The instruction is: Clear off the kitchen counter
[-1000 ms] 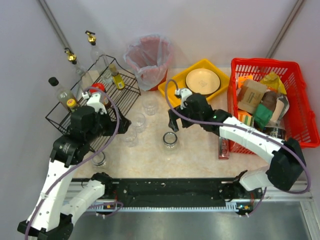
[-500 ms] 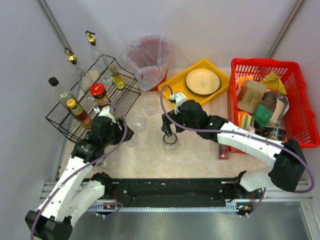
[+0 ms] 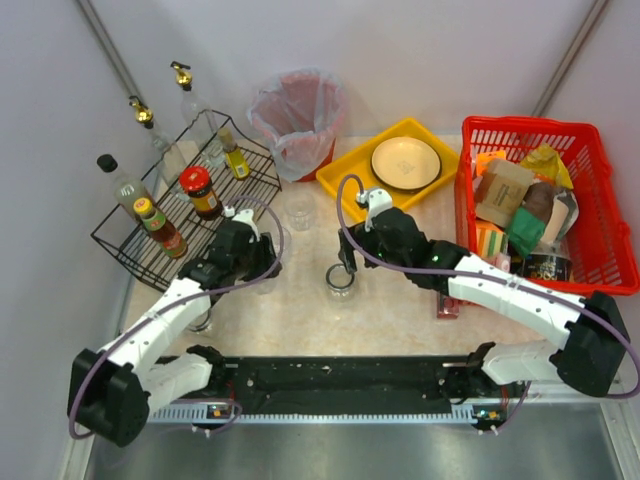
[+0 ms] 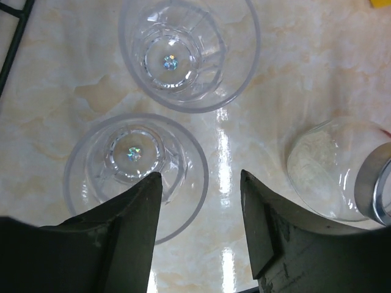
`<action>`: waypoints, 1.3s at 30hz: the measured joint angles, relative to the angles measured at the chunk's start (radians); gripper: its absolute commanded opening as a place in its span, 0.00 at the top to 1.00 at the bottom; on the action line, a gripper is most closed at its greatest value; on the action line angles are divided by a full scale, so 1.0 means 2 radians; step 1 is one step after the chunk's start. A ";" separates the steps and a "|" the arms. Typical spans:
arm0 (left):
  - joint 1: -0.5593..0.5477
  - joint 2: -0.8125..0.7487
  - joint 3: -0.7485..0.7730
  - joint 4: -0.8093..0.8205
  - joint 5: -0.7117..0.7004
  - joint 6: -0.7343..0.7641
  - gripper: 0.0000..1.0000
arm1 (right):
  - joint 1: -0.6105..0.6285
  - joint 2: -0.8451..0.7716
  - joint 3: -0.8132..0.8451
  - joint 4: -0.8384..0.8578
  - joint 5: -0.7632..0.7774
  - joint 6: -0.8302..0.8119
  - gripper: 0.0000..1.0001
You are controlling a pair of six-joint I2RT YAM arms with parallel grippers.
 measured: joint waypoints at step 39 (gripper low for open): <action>-0.054 -0.044 0.266 -0.098 0.025 -0.086 1.00 | -0.016 -0.037 0.085 -0.020 -0.027 0.086 0.01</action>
